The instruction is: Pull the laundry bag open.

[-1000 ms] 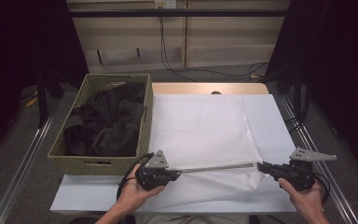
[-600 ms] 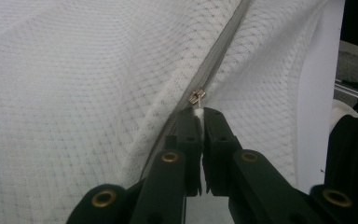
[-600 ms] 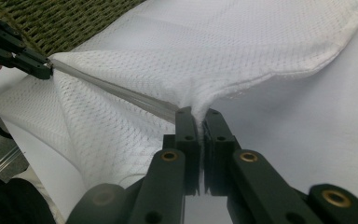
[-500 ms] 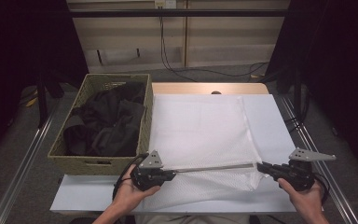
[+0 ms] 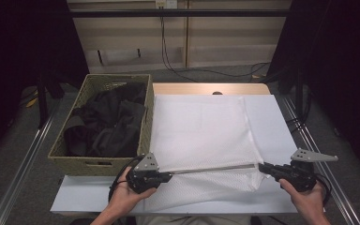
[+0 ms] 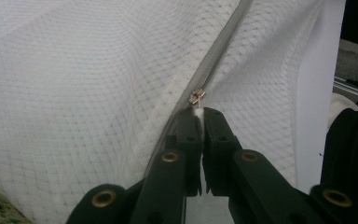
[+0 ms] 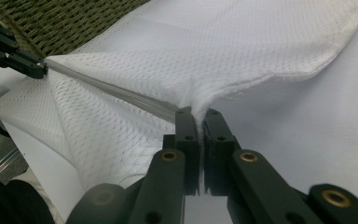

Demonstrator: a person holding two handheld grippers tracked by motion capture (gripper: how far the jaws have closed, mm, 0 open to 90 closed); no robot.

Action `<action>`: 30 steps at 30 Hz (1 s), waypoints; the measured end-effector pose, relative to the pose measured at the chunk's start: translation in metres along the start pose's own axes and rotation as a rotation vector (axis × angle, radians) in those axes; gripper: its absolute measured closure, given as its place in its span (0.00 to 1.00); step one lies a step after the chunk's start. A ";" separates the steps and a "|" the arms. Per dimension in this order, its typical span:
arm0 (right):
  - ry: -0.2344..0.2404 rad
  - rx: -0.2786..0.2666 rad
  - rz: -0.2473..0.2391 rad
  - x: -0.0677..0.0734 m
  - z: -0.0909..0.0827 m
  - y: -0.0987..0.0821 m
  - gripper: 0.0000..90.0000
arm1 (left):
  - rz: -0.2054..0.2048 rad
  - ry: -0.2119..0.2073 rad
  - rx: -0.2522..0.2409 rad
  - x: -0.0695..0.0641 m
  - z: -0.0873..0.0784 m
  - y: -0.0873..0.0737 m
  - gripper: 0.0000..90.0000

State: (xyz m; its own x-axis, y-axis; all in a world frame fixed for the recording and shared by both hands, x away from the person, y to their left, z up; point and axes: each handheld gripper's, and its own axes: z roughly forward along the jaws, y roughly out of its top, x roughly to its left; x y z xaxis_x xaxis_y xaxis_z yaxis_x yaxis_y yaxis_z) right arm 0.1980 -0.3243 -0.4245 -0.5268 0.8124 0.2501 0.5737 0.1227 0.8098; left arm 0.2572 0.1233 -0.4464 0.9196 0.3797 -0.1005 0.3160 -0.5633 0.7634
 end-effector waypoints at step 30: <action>-0.003 -0.006 -0.003 0.000 -0.002 0.000 0.96 | -0.010 0.040 -0.010 0.000 -0.013 -0.008 0.96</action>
State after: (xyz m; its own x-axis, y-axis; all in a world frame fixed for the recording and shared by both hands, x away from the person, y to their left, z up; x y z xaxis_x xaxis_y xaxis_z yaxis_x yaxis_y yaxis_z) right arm 0.1968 -0.3254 -0.4236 -0.5270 0.8134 0.2460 0.5684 0.1222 0.8137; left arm 0.2515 0.1374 -0.4442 0.9064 0.4143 -0.0827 0.3225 -0.5521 0.7689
